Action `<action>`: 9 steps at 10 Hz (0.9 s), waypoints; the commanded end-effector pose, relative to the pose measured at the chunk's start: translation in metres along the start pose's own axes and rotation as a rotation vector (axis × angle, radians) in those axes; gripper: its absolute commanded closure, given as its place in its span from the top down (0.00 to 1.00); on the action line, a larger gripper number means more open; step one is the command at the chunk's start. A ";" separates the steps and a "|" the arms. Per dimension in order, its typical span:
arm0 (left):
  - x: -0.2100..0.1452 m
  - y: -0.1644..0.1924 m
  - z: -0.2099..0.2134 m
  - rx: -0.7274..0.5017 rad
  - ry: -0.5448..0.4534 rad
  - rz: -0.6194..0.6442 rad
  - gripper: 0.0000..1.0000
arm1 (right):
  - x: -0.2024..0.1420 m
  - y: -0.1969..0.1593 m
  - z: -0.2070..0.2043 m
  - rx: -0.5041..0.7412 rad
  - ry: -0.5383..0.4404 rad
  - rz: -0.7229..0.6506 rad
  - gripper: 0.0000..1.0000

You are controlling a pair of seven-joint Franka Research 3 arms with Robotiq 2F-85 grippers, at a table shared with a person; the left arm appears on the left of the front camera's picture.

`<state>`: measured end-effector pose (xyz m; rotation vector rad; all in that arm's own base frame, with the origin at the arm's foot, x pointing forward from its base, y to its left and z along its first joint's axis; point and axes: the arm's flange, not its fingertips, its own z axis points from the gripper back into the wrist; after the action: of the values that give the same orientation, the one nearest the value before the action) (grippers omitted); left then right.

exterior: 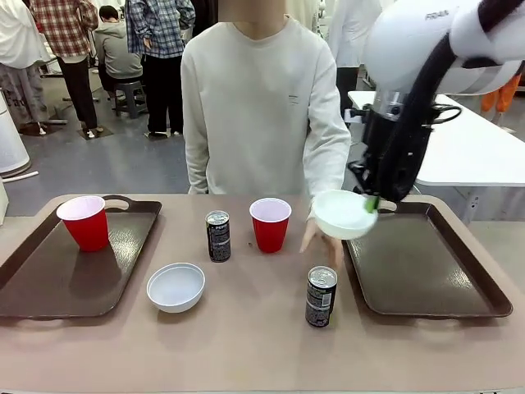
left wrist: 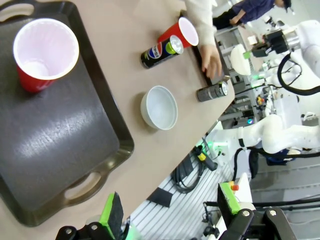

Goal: Prepare tableware on both trays.
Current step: Pick up a Picnic Bowl from the table and place it on a Handle tray.

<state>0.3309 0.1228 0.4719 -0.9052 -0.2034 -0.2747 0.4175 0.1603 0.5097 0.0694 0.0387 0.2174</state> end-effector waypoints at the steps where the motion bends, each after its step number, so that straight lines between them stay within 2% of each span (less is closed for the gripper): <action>1: -0.001 0.001 0.002 -0.010 -0.004 -0.015 1.00 | -0.043 -0.054 0.014 -0.097 -0.009 -0.040 0.03; 2: -0.001 0.001 0.002 -0.010 -0.004 -0.015 1.00 | -0.059 -0.076 0.018 -0.095 -0.013 -0.092 0.03; 4: -0.001 0.001 0.002 -0.010 -0.004 -0.015 1.00 | -0.084 -0.097 0.018 -0.072 -0.025 -0.119 0.03; 7: -0.001 0.001 0.002 -0.010 -0.004 -0.015 1.00 | -0.077 -0.100 0.013 -0.047 -0.030 -0.135 0.03; 8: -0.001 0.001 0.002 -0.010 -0.004 -0.015 1.00 | -0.073 -0.098 0.013 -0.062 -0.041 -0.185 0.03; 9: -0.001 0.001 0.002 -0.010 -0.004 -0.015 1.00 | -0.086 -0.104 0.021 -0.067 -0.020 -0.141 0.03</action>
<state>0.3310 0.1231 0.4721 -0.9053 -0.2036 -0.2744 0.3609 0.0416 0.5218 -0.0010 0.0161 0.0691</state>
